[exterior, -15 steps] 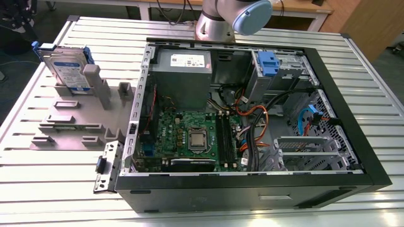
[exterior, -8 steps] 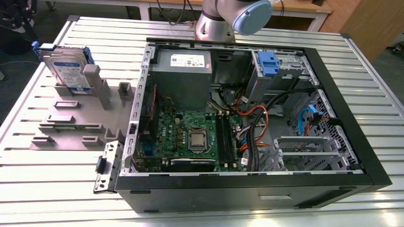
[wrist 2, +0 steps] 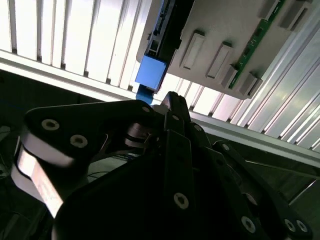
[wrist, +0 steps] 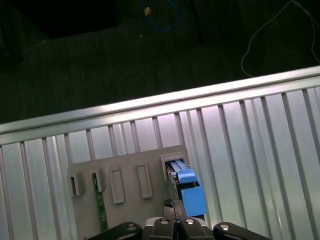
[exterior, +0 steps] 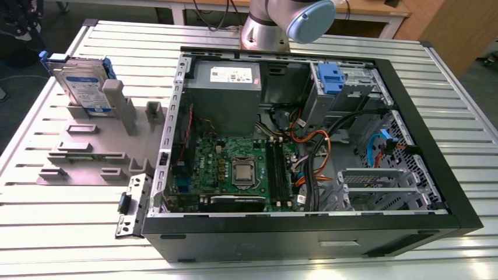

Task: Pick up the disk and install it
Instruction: 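Pick up the disk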

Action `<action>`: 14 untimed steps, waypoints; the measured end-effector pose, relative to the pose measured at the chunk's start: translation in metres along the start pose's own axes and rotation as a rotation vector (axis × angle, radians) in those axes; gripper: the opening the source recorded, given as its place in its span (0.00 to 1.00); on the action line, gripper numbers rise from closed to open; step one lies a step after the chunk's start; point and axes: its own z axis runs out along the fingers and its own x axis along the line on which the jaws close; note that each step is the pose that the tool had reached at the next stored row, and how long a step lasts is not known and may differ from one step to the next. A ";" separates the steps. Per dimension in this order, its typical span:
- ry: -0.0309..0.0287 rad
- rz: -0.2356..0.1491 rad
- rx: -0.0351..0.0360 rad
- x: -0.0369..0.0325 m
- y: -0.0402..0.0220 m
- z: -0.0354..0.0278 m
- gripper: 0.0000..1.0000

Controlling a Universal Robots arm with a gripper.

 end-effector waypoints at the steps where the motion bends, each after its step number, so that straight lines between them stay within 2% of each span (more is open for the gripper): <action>1: 0.0007 -0.014 -0.0003 0.0000 0.0000 0.0000 0.11; 4: 0.0026 -0.056 -0.0012 0.0000 0.0000 0.0001 0.11; 14: 0.0028 -0.059 -0.0013 0.0000 0.0000 0.0001 0.11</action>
